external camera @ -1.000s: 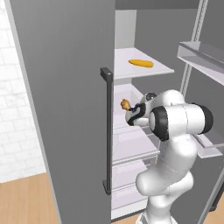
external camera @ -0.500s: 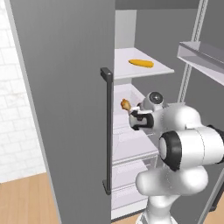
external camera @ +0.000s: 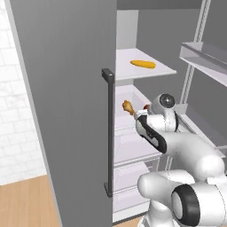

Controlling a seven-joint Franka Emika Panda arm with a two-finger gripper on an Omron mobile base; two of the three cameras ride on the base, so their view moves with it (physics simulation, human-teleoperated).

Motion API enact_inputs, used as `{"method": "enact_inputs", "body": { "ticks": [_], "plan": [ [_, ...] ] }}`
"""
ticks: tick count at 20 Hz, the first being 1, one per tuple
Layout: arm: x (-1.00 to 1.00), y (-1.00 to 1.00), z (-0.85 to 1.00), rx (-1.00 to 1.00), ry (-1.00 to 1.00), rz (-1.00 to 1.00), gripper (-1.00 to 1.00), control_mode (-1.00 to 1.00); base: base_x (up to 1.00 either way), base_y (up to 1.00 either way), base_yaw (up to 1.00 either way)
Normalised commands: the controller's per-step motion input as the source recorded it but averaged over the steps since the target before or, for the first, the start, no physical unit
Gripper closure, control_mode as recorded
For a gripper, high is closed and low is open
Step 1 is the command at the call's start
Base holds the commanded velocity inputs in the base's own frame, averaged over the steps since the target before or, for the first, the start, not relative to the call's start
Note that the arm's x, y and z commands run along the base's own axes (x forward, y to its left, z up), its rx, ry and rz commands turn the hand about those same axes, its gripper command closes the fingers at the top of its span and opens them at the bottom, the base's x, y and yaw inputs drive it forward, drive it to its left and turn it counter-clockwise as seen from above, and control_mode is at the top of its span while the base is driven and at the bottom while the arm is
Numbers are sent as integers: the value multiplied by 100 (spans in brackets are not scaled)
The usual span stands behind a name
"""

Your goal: Place one corn and one chicken drumstick in each tupperware on the nearby counter, to pack two identical lunches.

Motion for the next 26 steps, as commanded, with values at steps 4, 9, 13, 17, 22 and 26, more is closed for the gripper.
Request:
{"method": "enact_inputs", "body": {
  "ticks": [4, 9, 13, 17, 22, 26],
  "plan": [
    [-68, 3, 49, 1, 0, 0, 100, -100, 0, 0, 0],
    [-72, 4, 39, 5, 6, 0, 100, -100, 0, 0, 0],
    [-80, 34, 40, 0, 4, 0, 100, -100, 0, 0, 0],
    [-86, 18, 50, 1, 2, 0, 100, -100, 0, 0, 0],
    [-79, 10, 34, 8, 2, 0, 100, -100, 0, 0, 0],
    [-72, 10, 28, 1, 12, 0, 100, -100, 0, 0, 0]
  ]
}}
